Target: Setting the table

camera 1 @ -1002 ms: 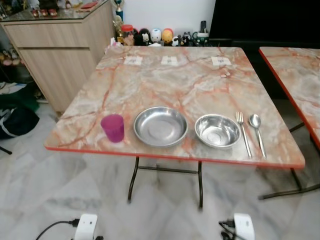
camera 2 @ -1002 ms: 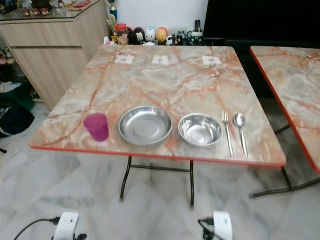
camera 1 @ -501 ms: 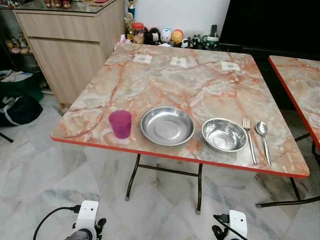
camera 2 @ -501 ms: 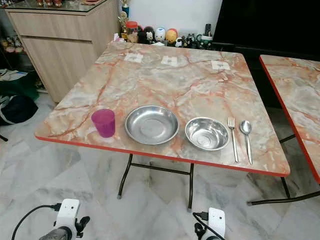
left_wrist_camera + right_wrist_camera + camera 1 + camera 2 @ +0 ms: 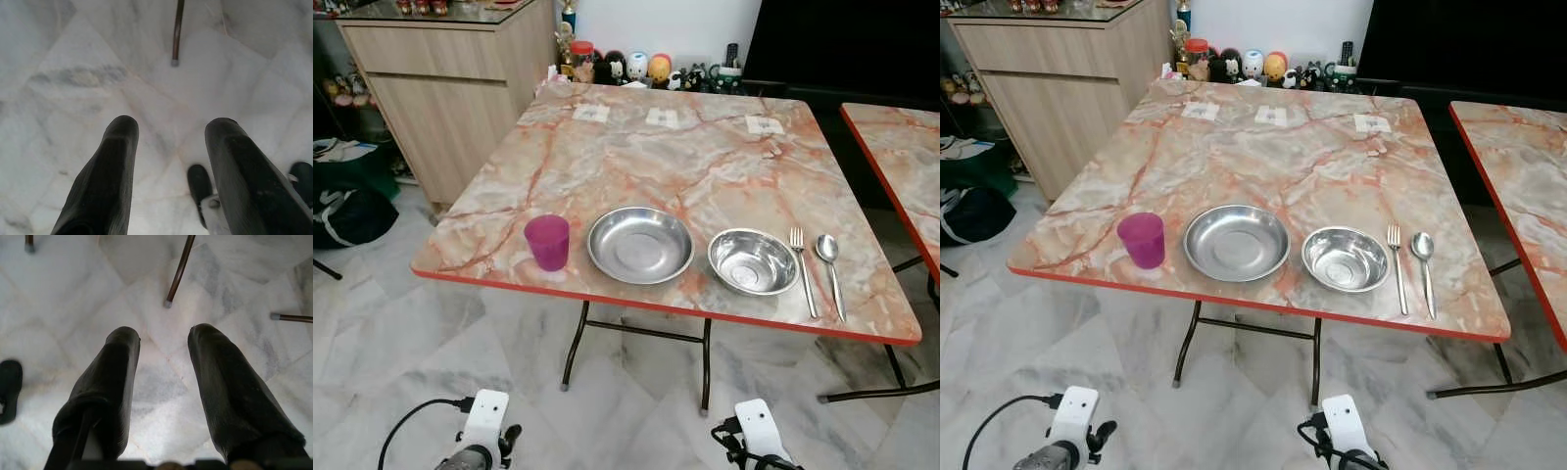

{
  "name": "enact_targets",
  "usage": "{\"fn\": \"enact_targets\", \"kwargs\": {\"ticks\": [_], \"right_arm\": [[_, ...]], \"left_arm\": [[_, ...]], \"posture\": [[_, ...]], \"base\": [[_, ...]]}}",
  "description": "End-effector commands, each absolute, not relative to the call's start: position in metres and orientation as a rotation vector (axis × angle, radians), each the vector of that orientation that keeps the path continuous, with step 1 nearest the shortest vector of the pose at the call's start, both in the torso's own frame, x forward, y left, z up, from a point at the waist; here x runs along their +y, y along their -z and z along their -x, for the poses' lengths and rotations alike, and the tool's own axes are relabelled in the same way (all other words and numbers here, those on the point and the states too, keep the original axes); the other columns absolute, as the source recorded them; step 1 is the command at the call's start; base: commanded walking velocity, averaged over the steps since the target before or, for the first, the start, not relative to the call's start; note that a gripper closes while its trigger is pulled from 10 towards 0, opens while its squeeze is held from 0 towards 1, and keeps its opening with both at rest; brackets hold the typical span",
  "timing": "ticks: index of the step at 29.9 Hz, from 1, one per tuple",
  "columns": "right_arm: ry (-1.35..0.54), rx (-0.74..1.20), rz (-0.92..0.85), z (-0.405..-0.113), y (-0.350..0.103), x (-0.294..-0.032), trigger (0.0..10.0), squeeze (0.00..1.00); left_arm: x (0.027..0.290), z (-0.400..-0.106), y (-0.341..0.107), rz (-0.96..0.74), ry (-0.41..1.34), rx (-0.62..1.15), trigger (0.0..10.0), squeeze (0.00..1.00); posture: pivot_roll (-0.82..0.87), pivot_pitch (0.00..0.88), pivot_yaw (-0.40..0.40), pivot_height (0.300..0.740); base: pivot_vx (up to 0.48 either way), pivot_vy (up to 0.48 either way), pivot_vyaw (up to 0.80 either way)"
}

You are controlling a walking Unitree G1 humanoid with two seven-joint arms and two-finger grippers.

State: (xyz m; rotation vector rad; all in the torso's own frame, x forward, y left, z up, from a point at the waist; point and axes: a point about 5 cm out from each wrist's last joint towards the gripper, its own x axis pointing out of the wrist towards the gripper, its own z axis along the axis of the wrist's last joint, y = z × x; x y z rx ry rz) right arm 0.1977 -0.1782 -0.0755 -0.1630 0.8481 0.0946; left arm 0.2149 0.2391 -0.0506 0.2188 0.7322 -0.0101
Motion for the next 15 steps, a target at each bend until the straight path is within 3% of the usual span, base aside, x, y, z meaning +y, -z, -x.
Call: {"fn": "enact_targets", "kwargs": {"ticks": [1,6,10,15], "right_arm": [[-0.041,0.823,0.118,-0.198,0.075,-0.180,10.0,0.00],[0.035,0.780,0.010,-0.198,0.073,-0.180,10.0,0.00],[0.051,0.521,-0.003,-0.227,0.045,-0.188,10.0,0.00],[0.027,0.371,0.036,-0.230,0.030,-0.187,10.0,0.00]], "left_arm": [[0.239,-0.217,0.048,-0.234,0.028,0.706,10.0,0.00],[0.240,-0.223,0.042,-0.246,0.027,0.661,10.0,0.00],[0.240,-0.227,0.039,-0.256,0.020,0.627,10.0,0.00],[0.247,-0.227,0.030,-0.221,-0.022,0.528,10.0,0.00]], "posture": [[0.09,0.012,-0.030,0.740],[0.09,0.000,-0.040,0.740],[0.08,0.000,-0.050,0.740],[0.08,0.000,-0.062,0.740]], "base": [[0.000,0.000,0.00],[0.000,0.000,0.00],[0.000,0.000,0.00],[0.000,0.000,0.00]]}}
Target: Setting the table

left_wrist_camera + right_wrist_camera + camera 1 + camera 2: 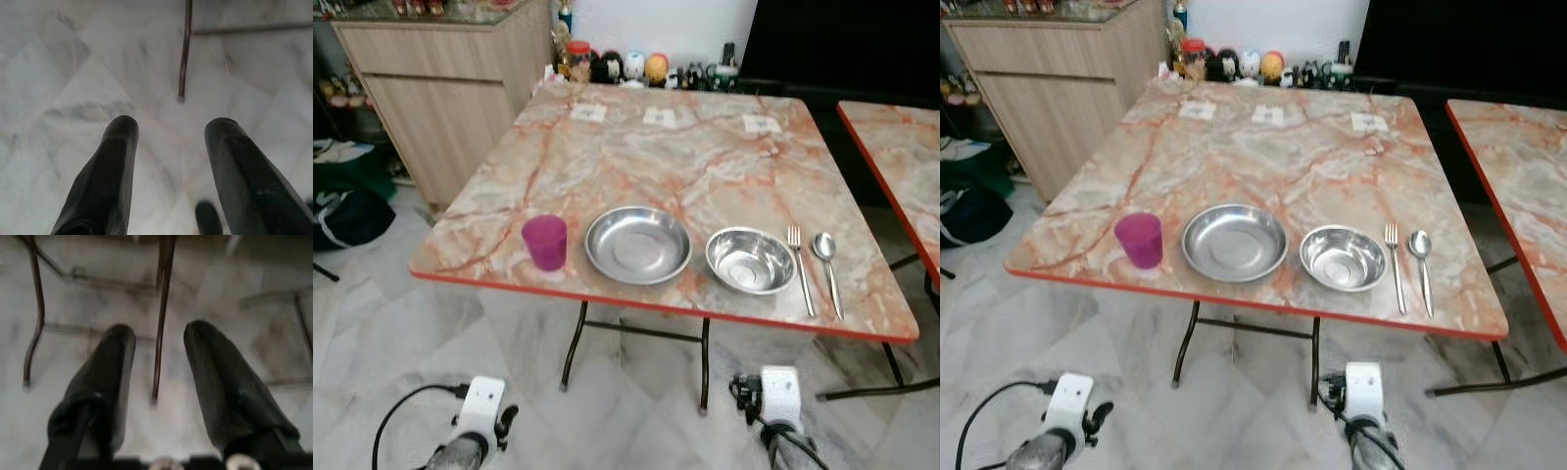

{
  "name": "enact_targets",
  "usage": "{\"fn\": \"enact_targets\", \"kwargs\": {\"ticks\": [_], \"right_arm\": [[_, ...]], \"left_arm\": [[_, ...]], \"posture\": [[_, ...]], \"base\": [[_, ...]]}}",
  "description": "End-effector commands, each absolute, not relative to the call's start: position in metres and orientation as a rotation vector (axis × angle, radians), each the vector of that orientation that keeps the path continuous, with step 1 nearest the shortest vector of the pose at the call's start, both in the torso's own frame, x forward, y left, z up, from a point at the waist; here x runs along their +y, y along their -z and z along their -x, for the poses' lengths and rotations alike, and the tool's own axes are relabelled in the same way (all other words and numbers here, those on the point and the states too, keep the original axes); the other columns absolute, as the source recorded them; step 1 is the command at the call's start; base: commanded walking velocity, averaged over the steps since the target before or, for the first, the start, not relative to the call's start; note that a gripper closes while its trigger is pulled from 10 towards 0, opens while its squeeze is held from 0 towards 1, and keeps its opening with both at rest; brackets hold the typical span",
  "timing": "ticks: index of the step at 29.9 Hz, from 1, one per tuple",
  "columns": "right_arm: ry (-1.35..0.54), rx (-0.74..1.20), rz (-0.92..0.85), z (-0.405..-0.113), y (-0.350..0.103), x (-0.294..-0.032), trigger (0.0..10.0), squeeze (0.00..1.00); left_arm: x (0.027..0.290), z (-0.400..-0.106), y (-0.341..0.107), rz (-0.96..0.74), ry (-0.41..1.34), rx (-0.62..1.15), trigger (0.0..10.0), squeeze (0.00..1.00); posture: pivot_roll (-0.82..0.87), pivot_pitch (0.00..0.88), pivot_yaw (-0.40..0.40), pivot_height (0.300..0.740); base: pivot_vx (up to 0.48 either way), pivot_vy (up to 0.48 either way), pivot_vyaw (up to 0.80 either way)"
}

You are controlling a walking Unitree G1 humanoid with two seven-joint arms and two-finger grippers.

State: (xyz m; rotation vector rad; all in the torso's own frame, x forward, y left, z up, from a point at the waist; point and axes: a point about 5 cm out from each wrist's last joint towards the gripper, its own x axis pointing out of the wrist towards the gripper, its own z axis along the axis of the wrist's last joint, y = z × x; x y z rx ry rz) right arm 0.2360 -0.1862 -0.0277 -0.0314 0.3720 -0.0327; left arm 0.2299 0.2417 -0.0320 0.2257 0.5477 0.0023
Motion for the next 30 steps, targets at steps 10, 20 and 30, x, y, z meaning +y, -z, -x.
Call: {"fn": "enact_targets", "kwargs": {"ticks": [10,20,30], "right_arm": [[0.123,0.331,-0.033,-0.182,0.023,-0.194,10.0,0.00],[0.186,0.166,-0.125,-0.175,-0.013,-0.196,10.0,0.00],[0.201,0.043,-0.117,-0.200,-0.049,-0.191,10.0,0.00]], "left_arm": [[0.261,-0.178,0.016,-0.214,-0.056,0.333,10.0,0.00],[0.271,-0.195,-0.036,-0.214,-0.107,0.125,10.0,0.00],[0.243,-0.246,-0.061,-0.164,-0.072,0.035,10.0,0.00]], "posture": [[0.10,0.019,-0.091,0.740],[0.11,0.019,-0.077,0.740],[0.08,0.000,-0.031,0.740]], "base": [[0.000,0.000,0.00],[0.000,0.000,0.00],[0.000,0.000,0.00]]}}
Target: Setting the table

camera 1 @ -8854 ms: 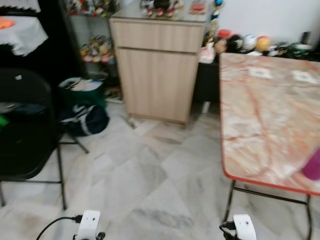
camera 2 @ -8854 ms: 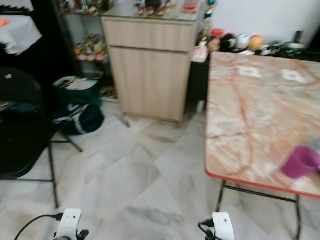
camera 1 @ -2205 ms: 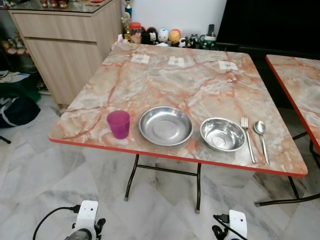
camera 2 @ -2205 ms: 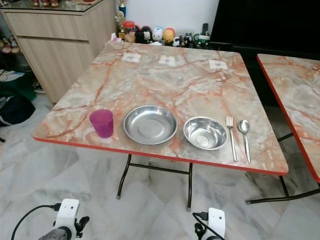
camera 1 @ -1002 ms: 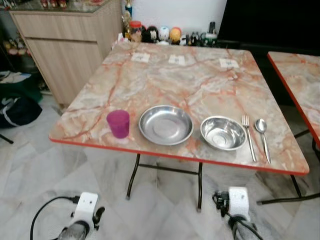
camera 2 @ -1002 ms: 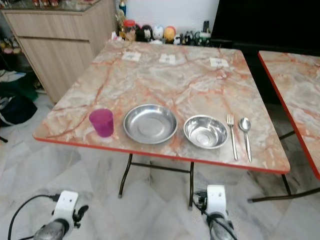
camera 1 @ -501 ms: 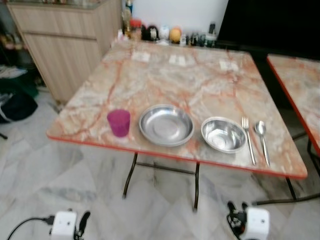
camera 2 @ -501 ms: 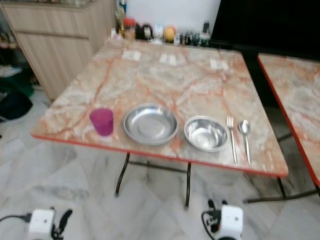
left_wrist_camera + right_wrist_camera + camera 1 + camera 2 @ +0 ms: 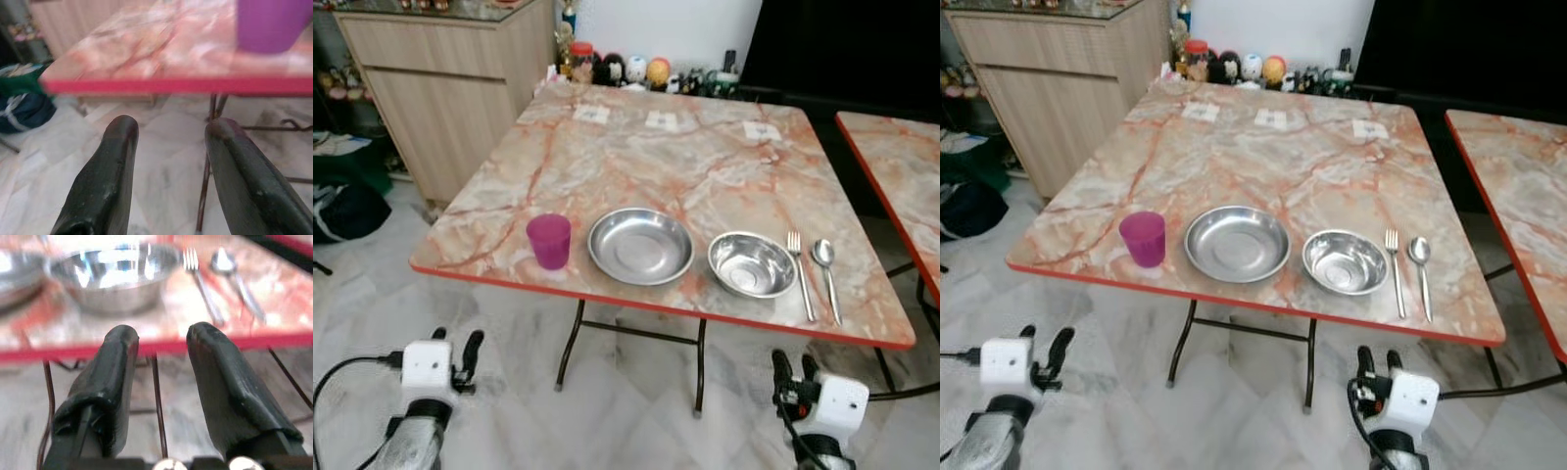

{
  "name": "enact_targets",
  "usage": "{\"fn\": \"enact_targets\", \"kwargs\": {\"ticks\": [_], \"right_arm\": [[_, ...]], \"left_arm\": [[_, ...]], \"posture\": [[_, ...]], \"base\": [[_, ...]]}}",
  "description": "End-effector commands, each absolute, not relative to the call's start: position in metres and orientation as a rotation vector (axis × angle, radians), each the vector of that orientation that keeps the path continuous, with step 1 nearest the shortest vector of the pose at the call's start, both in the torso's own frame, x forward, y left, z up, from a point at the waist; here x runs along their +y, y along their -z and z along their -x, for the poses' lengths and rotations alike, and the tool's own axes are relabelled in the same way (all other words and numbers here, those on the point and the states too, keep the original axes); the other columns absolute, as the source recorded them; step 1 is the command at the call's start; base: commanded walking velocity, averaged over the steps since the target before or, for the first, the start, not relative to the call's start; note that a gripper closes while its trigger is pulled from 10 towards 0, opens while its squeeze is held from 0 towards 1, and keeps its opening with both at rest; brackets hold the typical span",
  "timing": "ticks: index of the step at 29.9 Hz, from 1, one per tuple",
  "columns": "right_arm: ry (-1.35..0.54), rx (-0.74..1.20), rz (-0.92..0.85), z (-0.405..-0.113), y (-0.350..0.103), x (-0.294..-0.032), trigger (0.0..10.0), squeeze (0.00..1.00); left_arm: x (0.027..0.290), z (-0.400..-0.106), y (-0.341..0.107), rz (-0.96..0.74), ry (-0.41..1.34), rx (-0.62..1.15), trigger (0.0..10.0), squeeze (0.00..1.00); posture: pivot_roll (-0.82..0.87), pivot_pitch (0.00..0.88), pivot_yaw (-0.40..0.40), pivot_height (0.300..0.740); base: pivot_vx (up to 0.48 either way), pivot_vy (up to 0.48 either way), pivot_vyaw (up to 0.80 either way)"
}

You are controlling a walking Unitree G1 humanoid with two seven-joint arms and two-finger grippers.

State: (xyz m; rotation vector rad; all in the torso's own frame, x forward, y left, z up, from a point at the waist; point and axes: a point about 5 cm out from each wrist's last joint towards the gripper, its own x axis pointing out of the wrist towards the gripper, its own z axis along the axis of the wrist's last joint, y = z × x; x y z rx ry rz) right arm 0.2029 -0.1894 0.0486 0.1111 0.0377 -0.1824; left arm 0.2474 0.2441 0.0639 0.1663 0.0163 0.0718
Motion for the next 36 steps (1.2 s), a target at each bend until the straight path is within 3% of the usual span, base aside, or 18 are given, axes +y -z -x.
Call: {"fn": "enact_targets", "kwargs": {"ticks": [1,8,15,29,36], "right_arm": [[0.222,0.018,-0.110,-0.202,-0.056,-0.194,10.0,0.00],[0.281,-0.061,-0.077,-0.208,-0.073,-0.204,10.0,0.00],[0.289,-0.071,-0.101,-0.209,-0.082,-0.197,10.0,0.00],[0.214,-0.048,-0.101,-0.209,-0.081,-0.190,10.0,0.00],[0.191,-0.035,-0.089,-0.209,-0.082,-0.190,10.0,0.00]], "left_arm": [[0.237,-0.253,-0.067,-0.157,-0.051,0.014,10.0,0.00],[0.227,-0.265,-0.086,-0.162,-0.007,-0.055,10.0,0.00],[0.228,-0.272,-0.106,-0.164,-0.036,-0.118,10.0,0.00],[0.229,-0.239,-0.091,-0.186,-0.040,-0.045,10.0,0.00],[0.227,-0.243,-0.091,-0.188,-0.045,-0.039,10.0,0.00]], "posture": [[0.07,0.000,-0.021,0.740],[0.06,0.000,0.005,0.740],[0.08,0.000,-0.005,0.740],[0.11,0.000,-0.048,0.740],[0.09,0.000,-0.067,0.740]], "base": [[0.000,0.000,0.00],[0.000,0.000,0.00],[0.000,0.000,0.00],[0.000,0.000,0.00],[0.000,0.000,0.00]]}}
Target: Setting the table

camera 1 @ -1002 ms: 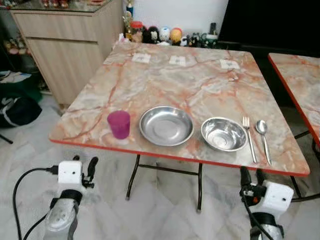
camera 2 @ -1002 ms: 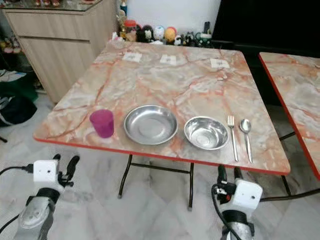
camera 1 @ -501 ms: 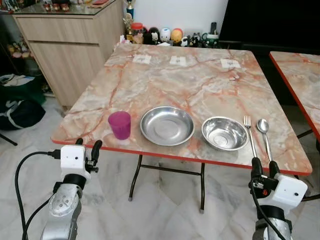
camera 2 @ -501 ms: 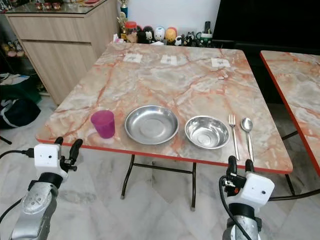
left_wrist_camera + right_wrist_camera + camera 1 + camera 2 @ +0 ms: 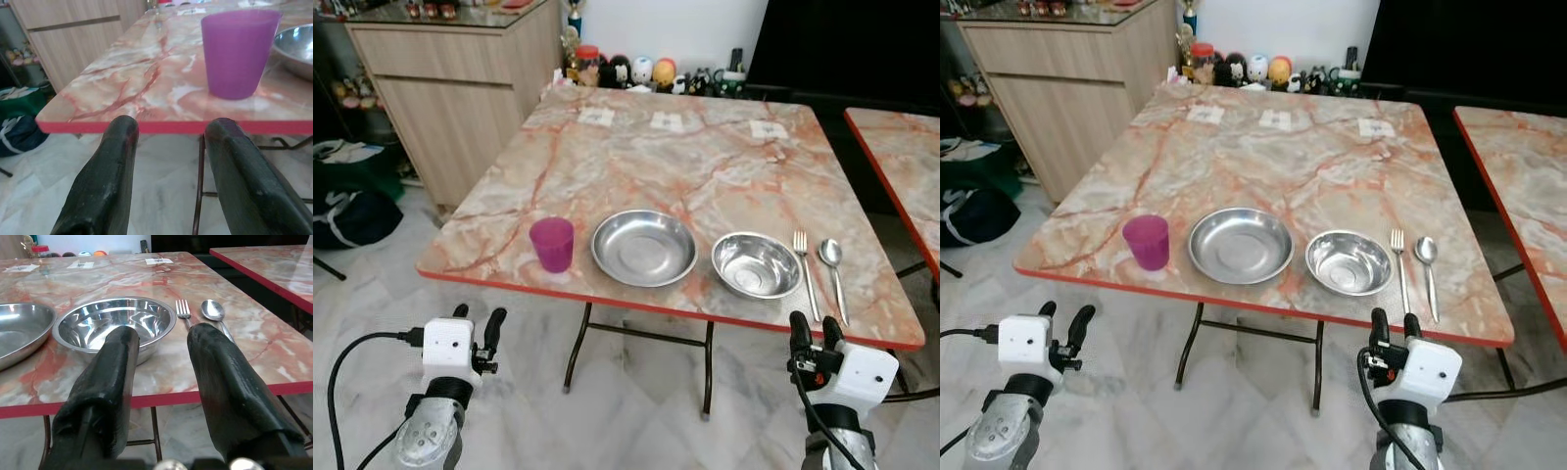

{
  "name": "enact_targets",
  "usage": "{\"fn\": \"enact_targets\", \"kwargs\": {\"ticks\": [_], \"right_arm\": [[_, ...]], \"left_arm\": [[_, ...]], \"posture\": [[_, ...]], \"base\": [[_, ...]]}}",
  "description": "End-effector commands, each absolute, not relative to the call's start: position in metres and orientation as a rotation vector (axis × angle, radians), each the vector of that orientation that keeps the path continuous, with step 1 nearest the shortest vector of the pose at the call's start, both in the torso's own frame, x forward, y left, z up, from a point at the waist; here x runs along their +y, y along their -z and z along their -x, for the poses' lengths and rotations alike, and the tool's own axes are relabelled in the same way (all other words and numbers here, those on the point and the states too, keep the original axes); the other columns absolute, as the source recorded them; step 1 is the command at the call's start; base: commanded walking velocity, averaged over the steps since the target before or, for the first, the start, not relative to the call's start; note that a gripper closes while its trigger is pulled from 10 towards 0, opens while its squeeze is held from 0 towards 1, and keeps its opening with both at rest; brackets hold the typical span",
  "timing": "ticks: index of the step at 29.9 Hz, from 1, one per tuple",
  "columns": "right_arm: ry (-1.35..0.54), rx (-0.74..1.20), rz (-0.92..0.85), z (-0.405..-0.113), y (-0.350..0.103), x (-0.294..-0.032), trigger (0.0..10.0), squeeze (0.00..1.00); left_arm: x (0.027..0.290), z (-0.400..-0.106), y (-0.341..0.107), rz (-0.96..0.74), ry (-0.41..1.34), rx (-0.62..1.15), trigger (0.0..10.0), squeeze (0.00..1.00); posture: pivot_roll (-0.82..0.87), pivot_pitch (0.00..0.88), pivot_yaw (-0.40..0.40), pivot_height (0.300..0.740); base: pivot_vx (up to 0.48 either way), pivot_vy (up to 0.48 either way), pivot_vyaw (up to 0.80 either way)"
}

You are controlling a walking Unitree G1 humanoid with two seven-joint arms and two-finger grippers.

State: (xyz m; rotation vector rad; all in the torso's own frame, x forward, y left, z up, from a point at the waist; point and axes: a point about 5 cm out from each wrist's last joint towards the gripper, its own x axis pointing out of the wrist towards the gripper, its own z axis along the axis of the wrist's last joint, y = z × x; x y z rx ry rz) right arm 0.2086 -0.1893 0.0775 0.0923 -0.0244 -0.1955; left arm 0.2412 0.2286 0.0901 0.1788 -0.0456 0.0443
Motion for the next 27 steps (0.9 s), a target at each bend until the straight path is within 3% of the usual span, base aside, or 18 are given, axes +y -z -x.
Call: {"fn": "enact_targets", "kwargs": {"ticks": [1,5,12,27], "right_arm": [[0.190,-0.036,-0.088,-0.210,-0.083,-0.190,10.0,0.00],[0.191,-0.030,-0.092,-0.211,-0.084,-0.191,10.0,0.00],[0.191,-0.025,-0.088,-0.209,-0.085,-0.193,10.0,0.00],[0.117,-0.005,-0.091,-0.216,-0.083,-0.181,10.0,0.00]], "left_arm": [[0.225,-0.244,-0.092,-0.191,-0.043,-0.042,10.0,0.00],[0.222,-0.244,-0.092,-0.194,-0.035,-0.040,10.0,0.00],[0.220,-0.240,-0.089,-0.181,-0.046,-0.027,10.0,0.00],[0.227,-0.238,-0.085,-0.137,-0.114,0.016,10.0,0.00]], "posture": [[0.09,0.000,-0.070,0.740],[0.09,0.000,-0.072,0.740],[0.08,0.000,-0.076,0.740],[0.10,0.000,-0.087,0.740]], "base": [[0.000,0.000,0.00],[0.000,-0.306,0.00],[0.000,-0.324,-0.52],[0.000,0.023,0.00]]}}
